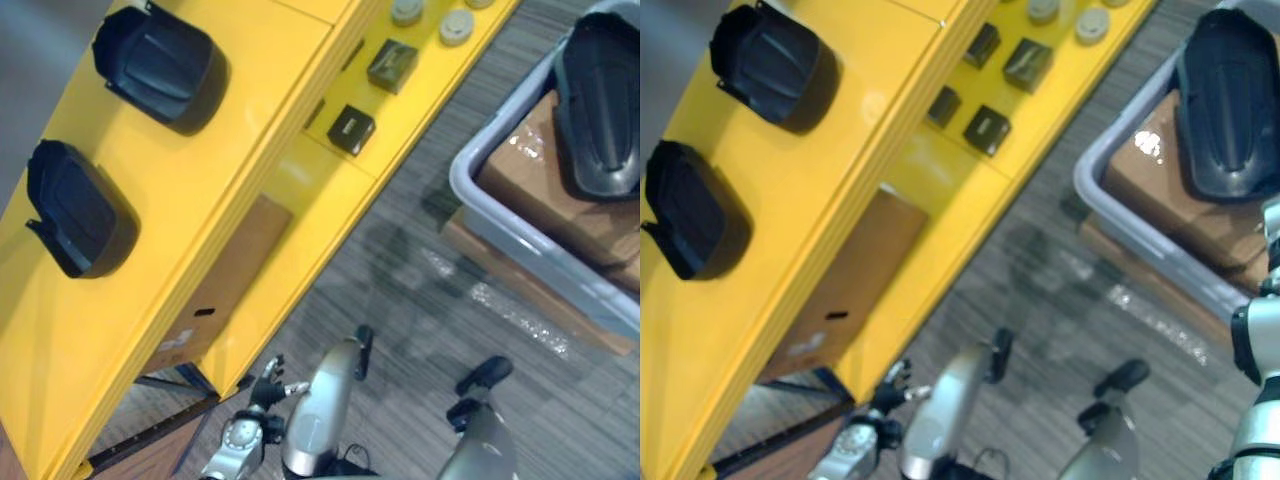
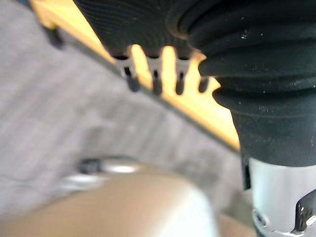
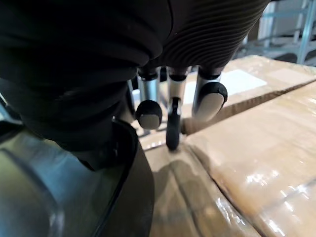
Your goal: Walk over and take plastic housings, then place them on the shelf
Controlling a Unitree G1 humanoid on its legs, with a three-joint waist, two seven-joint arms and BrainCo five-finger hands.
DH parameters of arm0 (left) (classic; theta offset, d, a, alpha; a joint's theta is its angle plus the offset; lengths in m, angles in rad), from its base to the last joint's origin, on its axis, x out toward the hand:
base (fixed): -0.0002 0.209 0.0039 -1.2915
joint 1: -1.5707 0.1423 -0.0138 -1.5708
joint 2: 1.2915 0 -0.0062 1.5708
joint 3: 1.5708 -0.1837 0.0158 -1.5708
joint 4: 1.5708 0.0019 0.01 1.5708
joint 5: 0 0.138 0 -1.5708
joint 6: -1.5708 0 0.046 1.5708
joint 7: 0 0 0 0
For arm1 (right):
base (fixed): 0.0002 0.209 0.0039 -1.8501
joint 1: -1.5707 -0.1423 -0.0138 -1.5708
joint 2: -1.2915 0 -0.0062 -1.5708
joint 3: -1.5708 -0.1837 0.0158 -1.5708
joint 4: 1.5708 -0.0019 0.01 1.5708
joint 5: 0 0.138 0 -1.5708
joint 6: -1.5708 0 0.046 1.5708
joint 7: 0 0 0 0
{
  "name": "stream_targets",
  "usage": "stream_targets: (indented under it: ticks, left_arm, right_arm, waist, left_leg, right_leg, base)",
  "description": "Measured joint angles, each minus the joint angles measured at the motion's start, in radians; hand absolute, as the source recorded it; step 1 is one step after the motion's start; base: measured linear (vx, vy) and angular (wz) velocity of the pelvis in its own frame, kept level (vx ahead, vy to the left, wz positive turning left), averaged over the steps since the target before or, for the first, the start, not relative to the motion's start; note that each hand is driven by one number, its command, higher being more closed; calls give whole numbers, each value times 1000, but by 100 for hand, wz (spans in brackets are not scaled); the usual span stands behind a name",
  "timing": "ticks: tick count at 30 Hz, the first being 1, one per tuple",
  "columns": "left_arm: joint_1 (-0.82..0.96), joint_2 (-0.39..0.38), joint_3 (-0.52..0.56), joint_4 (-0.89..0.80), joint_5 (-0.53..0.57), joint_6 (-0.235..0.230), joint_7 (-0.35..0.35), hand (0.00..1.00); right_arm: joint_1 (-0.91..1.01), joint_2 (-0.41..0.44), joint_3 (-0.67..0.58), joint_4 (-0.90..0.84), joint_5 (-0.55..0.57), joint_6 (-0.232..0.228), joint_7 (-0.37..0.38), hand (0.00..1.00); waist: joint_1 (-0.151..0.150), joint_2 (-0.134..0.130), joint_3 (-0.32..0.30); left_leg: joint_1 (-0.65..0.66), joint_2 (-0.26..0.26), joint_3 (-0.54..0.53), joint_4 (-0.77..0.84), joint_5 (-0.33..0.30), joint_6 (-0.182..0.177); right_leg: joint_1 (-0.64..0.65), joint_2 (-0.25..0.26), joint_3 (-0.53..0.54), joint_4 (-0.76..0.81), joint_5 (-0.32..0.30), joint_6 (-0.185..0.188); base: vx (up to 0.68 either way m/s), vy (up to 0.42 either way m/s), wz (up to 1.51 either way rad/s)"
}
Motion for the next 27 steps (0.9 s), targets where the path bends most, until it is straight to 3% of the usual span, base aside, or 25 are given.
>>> stream_targets:
  ticks: [3,10,13,17,20,24,27]
  left_arm:
    - [-12,-1,1,-133,0,-8,27,0]
    - [-162,-1,59,-309,-15,-1,66,0]
    - [-276,0,69,-322,-31,-1,84,0]
    - [-417,0,75,-322,-30,3,102,0]
    - [-475,0,78,-326,-30,12,117,0]
    - [-506,-2,78,-329,-31,24,141,0]
    - [-562,-4,79,-309,-39,55,165,0]
  right_arm:
    - [4,28,0,-2,-21,-52,-49,100]
    - [12,91,0,-55,-66,-103,-142,100]
    - [13,126,-1,-116,-87,-117,-206,100]
    - [12,172,-2,-174,-95,-123,-233,100]
    - [12,200,-2,-190,-95,-127,-248,100]
    - [12,234,-4,-206,-115,-148,-321,100]
    - [10,262,-25,-227,-136,-162,-376,100]
  waist:
    - [-24,-22,16]
    - [-67,-61,43]
    - [-87,-76,53]
    - [-109,-105,72]
    - [-138,-106,72]
    - [-165,-108,73]
    - [-176,-127,76]
  left_leg:
    - [0,2,2,-4,3,-4]
    - [15,29,20,-10,6,-10]
    - [13,37,34,-11,6,-11]
    - [8,51,65,-9,5,-14]
    - [-7,52,73,-7,6,-16]
    - [-10,52,82,-8,5,-16]
    - [-16,54,90,-8,7,-19]
  right_leg:
    - [0,5,1,-9,6,-5]
    - [14,39,15,-45,35,-10]
    - [11,55,33,-79,60,-18]
    - [-9,69,62,-99,82,-27]
    - [-29,71,74,-105,93,-29]
    - [-39,74,88,-105,96,-29]
    - [-55,79,103,-105,102,-34]
  base:
    - [-68,36,-3]
    - [-53,27,-11]
    - [-77,43,-19]
    - [-98,59,-22]
    - [-84,66,-14]
    - [-62,72,-8]
    - [-80,74,-10]
